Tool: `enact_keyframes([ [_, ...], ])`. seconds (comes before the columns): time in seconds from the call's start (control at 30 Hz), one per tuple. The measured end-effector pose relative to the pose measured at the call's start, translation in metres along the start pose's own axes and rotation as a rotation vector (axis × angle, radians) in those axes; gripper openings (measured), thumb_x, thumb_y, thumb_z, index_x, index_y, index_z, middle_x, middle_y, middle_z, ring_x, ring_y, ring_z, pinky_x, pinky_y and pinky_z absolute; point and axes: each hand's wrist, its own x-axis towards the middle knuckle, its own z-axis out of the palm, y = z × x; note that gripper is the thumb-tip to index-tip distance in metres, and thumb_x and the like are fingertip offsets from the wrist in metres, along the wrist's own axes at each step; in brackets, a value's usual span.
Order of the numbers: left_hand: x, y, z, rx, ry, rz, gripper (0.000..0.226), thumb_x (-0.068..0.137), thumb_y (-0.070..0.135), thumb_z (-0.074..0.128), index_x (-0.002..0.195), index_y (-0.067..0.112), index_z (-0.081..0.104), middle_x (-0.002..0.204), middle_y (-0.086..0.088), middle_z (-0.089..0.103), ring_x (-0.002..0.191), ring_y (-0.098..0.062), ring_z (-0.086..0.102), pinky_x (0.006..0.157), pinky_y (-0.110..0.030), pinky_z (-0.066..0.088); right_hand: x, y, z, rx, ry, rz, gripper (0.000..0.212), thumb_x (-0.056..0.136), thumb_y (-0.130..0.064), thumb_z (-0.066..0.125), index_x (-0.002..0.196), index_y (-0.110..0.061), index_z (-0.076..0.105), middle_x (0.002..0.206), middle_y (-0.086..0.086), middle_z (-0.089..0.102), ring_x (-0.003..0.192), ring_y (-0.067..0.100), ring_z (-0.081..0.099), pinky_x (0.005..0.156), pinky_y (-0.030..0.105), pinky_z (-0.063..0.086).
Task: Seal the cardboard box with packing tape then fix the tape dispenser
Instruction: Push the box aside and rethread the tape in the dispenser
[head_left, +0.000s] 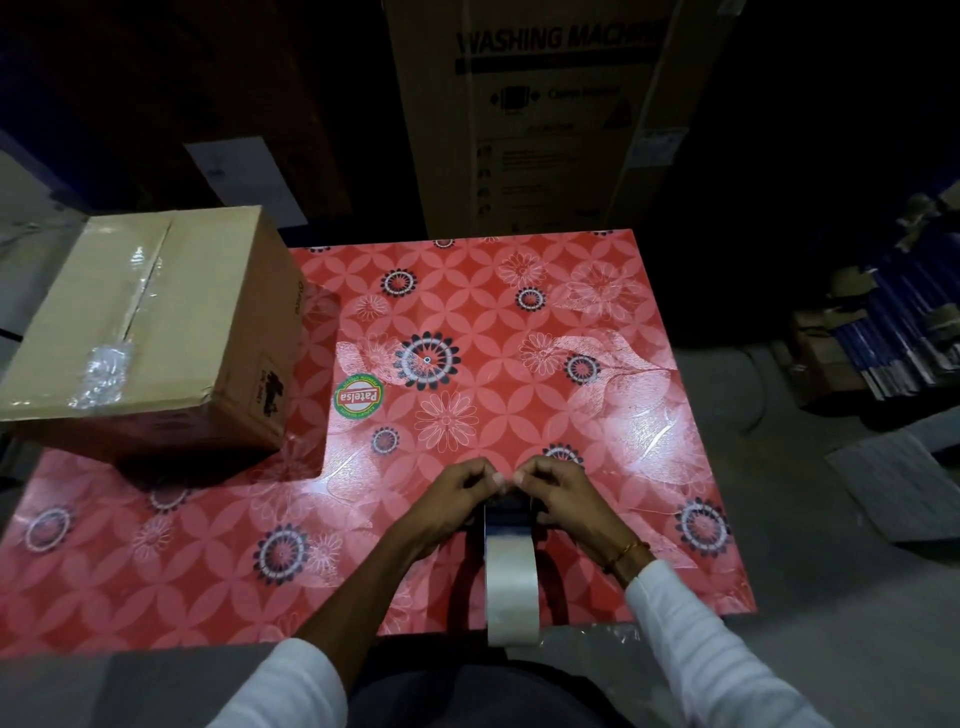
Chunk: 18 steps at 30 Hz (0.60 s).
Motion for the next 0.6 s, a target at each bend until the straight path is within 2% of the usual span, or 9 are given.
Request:
enact_keyframes([
  [0.1,0.0,-0.001,0.005,0.026,0.049,0.01,0.025,0.101,0.025,0.054,0.078,0.016,0.054,0.058,0.013,0.044,0.05,-0.003,0.037,0.051,-0.022,0.031,0.002,-0.001,0.003,0.014,0.03,0.025,0.022,0.099,-0.014,0.059,0.079,-0.016,0.068,0.075,0.007,0.06,0.061,0.008,0.05,0.046,0.016,0.041],
  [0.17,0.0,-0.001,0.007,0.017,0.07,0.01,0.026,0.101,0.025,0.053,0.076,0.019,0.055,0.055,0.016,0.046,0.05,0.0,0.039,0.052,-0.023,0.031,0.004,-0.001,0.004,0.017,0.045,0.03,0.018,0.098,-0.013,0.059,0.082,-0.009,0.068,0.081,0.012,0.06,0.063,0.01,0.051,0.045,0.015,0.041],
  [0.23,-0.002,0.0,0.006,-0.013,0.047,0.004,0.021,0.1,0.025,0.055,0.081,0.018,0.057,0.058,0.018,0.051,0.051,0.0,0.042,0.052,-0.022,0.034,0.004,0.001,0.003,0.001,0.049,0.007,0.02,0.098,-0.015,0.06,0.08,-0.013,0.069,0.073,0.001,0.062,0.061,0.006,0.052,0.046,0.015,0.042],
  [0.3,-0.002,0.001,0.004,-0.022,0.025,0.019,0.011,0.097,0.02,0.061,0.089,0.012,0.059,0.074,0.009,0.059,0.063,-0.004,0.052,0.06,-0.019,0.044,0.004,0.004,0.002,-0.038,0.043,-0.035,0.022,0.098,-0.018,0.061,0.078,-0.021,0.07,0.06,-0.015,0.057,0.055,0.0,0.051,0.048,0.015,0.042],
  [0.4,-0.001,0.0,0.003,0.001,0.066,0.052,0.005,0.094,0.011,0.063,0.09,0.009,0.06,0.084,-0.002,0.062,0.077,-0.008,0.058,0.073,-0.019,0.047,0.003,0.008,-0.001,0.045,0.036,-0.048,0.015,0.099,-0.026,0.061,0.091,-0.024,0.073,0.059,-0.018,0.057,0.052,-0.004,0.049,0.049,0.015,0.042],
  [0.47,-0.001,-0.002,0.004,-0.018,0.123,0.051,0.01,0.094,0.009,0.062,0.085,0.013,0.059,0.08,-0.001,0.06,0.072,-0.007,0.056,0.068,-0.017,0.045,0.002,0.01,-0.004,0.137,0.018,-0.022,0.016,0.096,-0.037,0.062,0.1,-0.025,0.072,0.066,-0.016,0.059,0.054,0.001,0.047,0.05,0.015,0.042],
  [0.53,-0.001,-0.002,0.002,-0.072,0.174,0.043,0.014,0.094,0.008,0.062,0.083,0.015,0.057,0.073,0.005,0.057,0.058,0.001,0.051,0.053,-0.009,0.041,-0.004,0.016,-0.004,0.159,-0.022,0.028,0.028,0.089,-0.051,0.064,0.1,-0.026,0.071,0.072,-0.014,0.059,0.055,0.002,0.047,0.049,0.015,0.041],
  [0.6,0.0,0.0,-0.001,-0.124,0.229,0.028,0.012,0.095,0.008,0.061,0.084,0.014,0.057,0.071,0.005,0.055,0.051,0.003,0.048,0.045,-0.008,0.037,-0.012,0.025,-0.002,0.1,-0.061,0.081,0.036,0.088,-0.058,0.062,0.104,-0.028,0.073,0.079,-0.015,0.065,0.064,0.003,0.056,0.06,0.018,0.05],
])
